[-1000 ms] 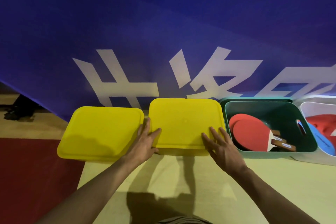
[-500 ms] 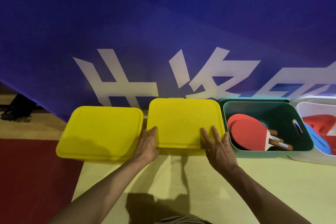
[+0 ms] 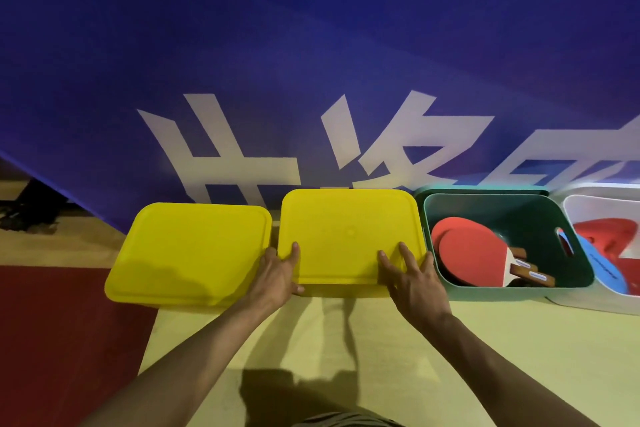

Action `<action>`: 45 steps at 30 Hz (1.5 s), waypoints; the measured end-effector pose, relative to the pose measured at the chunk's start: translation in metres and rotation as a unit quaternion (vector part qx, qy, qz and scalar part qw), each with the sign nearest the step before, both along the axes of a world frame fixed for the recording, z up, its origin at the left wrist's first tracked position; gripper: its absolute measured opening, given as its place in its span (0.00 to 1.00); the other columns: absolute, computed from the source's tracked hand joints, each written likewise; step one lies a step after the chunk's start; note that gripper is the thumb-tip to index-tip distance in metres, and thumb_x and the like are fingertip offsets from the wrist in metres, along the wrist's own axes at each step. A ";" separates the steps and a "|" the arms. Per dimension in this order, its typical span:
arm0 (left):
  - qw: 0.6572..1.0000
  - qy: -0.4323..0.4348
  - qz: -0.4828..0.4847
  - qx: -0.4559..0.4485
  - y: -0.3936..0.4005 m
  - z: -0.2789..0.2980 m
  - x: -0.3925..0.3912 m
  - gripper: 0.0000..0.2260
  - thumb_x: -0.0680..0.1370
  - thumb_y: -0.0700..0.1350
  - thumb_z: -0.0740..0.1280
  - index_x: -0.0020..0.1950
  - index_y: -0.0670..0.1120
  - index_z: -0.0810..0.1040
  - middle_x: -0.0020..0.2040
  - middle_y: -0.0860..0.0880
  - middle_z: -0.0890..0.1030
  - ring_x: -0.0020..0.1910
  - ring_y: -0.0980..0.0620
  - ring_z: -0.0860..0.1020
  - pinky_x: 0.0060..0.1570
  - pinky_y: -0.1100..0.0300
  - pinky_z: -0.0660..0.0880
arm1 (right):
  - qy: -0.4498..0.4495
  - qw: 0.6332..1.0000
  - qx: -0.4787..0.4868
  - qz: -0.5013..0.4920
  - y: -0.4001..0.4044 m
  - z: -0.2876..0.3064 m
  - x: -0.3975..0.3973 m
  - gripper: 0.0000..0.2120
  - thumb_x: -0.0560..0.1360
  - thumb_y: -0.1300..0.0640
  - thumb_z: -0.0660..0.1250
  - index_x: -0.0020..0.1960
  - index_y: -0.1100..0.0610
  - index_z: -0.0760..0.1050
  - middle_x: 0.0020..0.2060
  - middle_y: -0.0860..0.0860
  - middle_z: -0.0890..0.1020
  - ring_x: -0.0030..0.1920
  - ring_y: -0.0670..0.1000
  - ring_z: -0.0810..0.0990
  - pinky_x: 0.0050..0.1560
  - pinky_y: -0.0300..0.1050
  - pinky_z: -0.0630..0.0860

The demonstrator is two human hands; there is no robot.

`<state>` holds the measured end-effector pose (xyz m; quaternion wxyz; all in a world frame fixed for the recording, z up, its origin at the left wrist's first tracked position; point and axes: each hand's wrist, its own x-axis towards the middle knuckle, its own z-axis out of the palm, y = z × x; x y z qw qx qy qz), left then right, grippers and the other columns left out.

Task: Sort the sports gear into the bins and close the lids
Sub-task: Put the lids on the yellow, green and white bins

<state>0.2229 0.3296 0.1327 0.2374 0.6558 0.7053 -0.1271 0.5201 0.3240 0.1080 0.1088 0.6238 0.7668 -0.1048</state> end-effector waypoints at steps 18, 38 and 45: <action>0.982 0.095 -0.155 0.044 0.026 0.019 -0.007 0.46 0.76 0.67 0.67 0.84 0.52 0.46 0.84 0.40 0.45 0.80 0.37 0.53 0.77 0.43 0.58 | -0.008 0.999 -0.036 -0.008 0.005 0.018 -0.007 0.38 0.78 0.28 0.50 0.82 0.38 0.40 0.80 0.58 0.55 0.75 0.78 0.56 0.72 0.69 0.66; 0.976 0.099 -0.191 -0.016 0.097 0.024 -0.041 0.67 0.64 0.71 0.76 0.83 0.46 0.34 0.82 0.41 0.34 0.82 0.37 0.45 0.79 0.44 0.51 | -0.037 0.993 -0.097 0.047 0.095 0.034 0.008 0.68 0.63 0.27 0.74 0.82 0.51 0.32 0.79 0.67 0.35 0.78 0.75 0.39 0.77 0.68 0.51; 0.970 0.116 -0.208 -0.039 0.110 0.016 -0.033 0.71 0.61 0.72 0.77 0.81 0.40 0.32 0.80 0.40 0.29 0.82 0.38 0.41 0.78 0.37 0.46 | -0.059 0.985 -0.146 0.068 0.117 0.028 0.000 0.71 0.61 0.29 0.78 0.81 0.49 0.29 0.79 0.65 0.33 0.76 0.77 0.38 0.76 0.71 0.52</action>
